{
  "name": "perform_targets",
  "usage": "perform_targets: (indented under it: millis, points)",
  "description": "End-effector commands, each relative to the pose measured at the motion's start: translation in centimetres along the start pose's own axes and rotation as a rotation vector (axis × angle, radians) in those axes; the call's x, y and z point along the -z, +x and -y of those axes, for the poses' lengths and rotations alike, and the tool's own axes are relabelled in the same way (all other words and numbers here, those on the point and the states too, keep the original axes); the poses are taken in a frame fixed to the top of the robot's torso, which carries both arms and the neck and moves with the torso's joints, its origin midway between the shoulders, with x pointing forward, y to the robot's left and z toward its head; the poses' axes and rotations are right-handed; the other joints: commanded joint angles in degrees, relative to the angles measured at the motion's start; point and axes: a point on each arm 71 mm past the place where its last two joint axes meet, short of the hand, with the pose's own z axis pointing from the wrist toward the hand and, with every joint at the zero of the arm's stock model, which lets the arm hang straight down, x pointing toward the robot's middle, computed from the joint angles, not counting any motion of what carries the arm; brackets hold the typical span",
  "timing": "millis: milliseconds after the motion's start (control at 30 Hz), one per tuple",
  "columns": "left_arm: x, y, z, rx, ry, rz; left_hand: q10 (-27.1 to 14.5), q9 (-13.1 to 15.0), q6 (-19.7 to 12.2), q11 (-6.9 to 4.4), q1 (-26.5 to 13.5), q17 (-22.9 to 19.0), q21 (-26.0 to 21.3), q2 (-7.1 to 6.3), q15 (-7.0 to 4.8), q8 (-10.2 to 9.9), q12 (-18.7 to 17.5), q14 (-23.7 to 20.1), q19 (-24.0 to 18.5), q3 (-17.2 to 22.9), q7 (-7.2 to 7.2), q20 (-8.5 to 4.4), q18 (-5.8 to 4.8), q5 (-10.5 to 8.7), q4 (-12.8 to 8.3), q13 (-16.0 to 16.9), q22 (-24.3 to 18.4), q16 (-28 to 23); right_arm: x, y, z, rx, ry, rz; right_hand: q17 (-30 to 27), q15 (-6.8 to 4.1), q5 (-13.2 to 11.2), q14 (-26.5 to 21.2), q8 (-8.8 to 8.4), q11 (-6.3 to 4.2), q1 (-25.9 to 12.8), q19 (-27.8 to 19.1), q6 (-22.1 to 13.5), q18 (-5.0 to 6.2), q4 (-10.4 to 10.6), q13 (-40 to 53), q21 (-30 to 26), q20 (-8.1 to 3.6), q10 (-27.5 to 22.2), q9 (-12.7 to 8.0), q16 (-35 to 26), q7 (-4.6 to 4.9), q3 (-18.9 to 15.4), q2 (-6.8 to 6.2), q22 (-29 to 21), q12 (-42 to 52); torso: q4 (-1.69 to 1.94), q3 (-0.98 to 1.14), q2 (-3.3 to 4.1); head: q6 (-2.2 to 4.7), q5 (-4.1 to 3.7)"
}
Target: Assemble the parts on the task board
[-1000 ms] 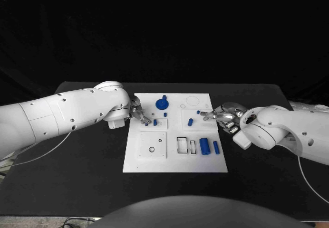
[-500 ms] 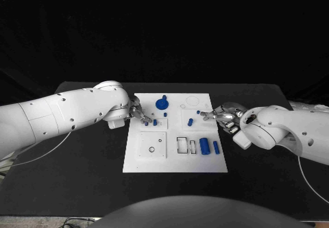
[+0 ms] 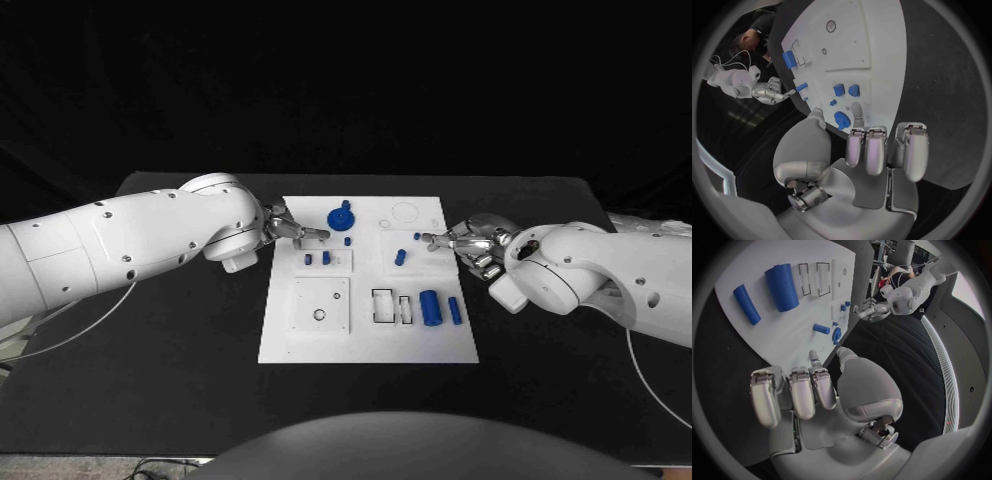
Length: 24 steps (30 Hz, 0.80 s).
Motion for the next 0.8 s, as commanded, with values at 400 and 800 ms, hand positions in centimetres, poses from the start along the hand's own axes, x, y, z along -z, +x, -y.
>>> perform_targets:
  millis: [400,800]
  points:
    - [2.3,-2.6,0.9,0.365,0.410,0.399,6.06,-1.90,-2.44,0.53,12.47,15.10,0.14,3.45,0.52,-2.76,0.14,5.96,6.13,3.81,0.74,0.26,-0.43,8.96,-0.32,15.10,15.10,0.14,0.6,-0.6,-2.0,-0.061,-0.253,0.146,15.08,0.06,-0.20,5.98,1.88,0.08,2.37,6.10,1.16,-0.38,-0.38,15.08,0.26,0.28,6.00,0.58,0.24,-0.40,-0.55,0.55,15.08,0.23,-0.01,-0.01,0.06,0.00,0.36]
    - [1.9,-1.4,1.5,0.401,0.620,0.504,-27.61,-14.58,-5.24,2.93,27.69,15.10,0.14,3.08,2.20,-12.50,-46.72,5.96,6.13,7.27,3.60,1.29,-0.43,14.67,-0.57,-27.73,15.10,0.14,0.3,0.1,-3.0,-0.059,-0.317,0.125,15.08,-0.05,-0.19,5.98,2.35,-0.05,3.60,6.10,1.18,-0.38,-0.94,15.08,0.26,0.18,6.00,0.68,0.24,-0.52,-0.53,0.57,15.08,0.23,0.10,-0.10,0.05,0.87,1.03]
